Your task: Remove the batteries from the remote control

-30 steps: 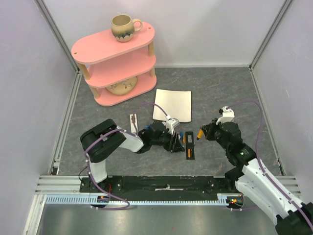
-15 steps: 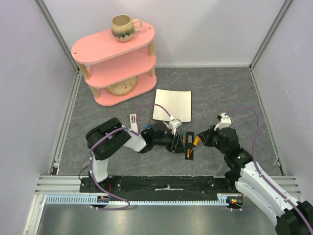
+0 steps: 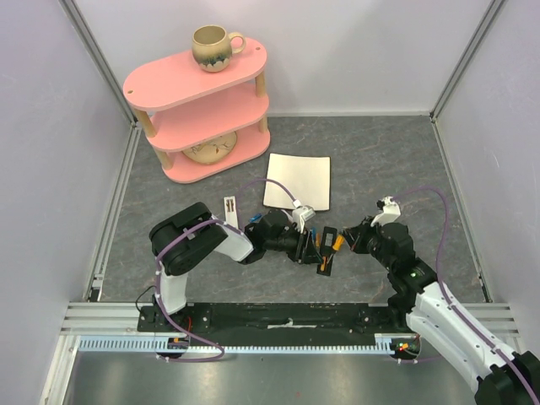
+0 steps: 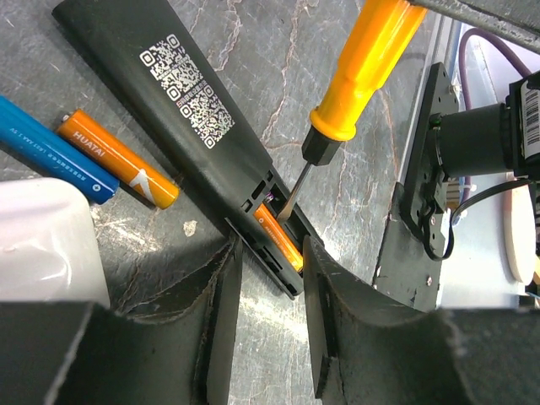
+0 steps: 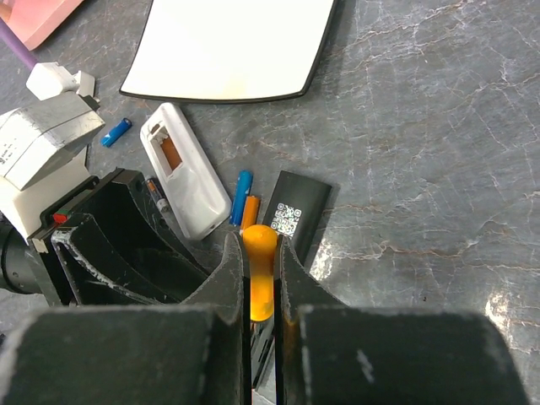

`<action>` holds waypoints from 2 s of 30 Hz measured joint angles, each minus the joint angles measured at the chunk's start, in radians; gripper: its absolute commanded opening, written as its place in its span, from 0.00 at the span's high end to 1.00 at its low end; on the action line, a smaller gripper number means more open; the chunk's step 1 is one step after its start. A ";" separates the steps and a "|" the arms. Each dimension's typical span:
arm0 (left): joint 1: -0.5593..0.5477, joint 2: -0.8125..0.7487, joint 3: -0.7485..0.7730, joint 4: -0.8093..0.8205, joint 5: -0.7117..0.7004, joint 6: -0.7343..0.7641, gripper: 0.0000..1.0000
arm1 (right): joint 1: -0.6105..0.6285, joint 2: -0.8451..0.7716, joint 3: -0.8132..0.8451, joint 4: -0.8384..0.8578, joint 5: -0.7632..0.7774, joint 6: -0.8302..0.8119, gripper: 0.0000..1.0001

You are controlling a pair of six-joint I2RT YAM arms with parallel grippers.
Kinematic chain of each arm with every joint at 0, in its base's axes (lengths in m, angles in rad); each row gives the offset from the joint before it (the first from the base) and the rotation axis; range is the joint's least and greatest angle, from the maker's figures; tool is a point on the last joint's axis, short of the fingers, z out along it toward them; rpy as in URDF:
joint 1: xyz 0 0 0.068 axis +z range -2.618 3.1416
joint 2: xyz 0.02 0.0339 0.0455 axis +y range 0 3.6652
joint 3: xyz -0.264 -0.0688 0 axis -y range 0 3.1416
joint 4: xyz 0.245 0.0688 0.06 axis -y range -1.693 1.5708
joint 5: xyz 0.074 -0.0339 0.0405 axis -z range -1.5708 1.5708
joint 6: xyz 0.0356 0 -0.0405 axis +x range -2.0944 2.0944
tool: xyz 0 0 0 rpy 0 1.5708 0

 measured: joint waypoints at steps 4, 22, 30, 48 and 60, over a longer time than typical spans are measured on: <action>-0.006 0.000 0.000 -0.001 0.000 -0.003 0.59 | 0.000 -0.017 0.001 -0.021 0.002 -0.004 1.00; -0.071 0.037 0.043 -0.002 0.005 -0.031 0.59 | 0.000 -0.148 0.039 -0.172 0.048 -0.066 1.00; -0.071 0.037 0.043 -0.003 0.004 -0.031 0.60 | 0.000 -0.162 0.044 -0.180 0.049 -0.066 1.00; -0.071 0.007 0.050 -0.121 -0.071 -0.026 0.97 | 0.000 -0.156 -0.008 -0.131 0.054 -0.045 1.00; -0.074 -0.004 0.052 -0.149 -0.084 -0.024 0.98 | -0.003 -0.156 -0.083 -0.007 0.048 0.010 1.00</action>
